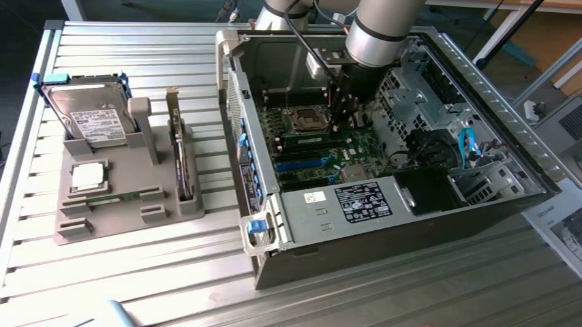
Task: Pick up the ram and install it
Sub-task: 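Insert the ram into the slot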
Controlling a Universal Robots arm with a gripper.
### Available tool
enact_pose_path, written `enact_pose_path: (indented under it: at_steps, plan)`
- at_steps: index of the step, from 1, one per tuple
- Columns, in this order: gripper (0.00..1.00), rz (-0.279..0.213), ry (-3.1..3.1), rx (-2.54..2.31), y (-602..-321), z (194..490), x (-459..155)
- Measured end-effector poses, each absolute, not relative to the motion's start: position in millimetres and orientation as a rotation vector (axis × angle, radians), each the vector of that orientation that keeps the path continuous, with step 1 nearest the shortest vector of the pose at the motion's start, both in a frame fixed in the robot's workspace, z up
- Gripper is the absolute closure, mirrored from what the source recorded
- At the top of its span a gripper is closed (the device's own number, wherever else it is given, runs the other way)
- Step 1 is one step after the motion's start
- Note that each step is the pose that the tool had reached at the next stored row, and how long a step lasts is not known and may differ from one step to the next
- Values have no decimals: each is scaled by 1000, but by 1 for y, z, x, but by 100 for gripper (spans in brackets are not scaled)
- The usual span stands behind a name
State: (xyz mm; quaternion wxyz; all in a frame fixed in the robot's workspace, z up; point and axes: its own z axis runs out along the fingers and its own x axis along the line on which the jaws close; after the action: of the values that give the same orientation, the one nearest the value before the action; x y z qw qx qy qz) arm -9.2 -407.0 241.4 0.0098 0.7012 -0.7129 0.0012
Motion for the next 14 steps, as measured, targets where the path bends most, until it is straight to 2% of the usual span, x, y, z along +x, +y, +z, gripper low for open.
enact_pose_path:
  at_steps: [14]
  plan:
    - [88, 4, -2226, 2189, -407, 239, -10]
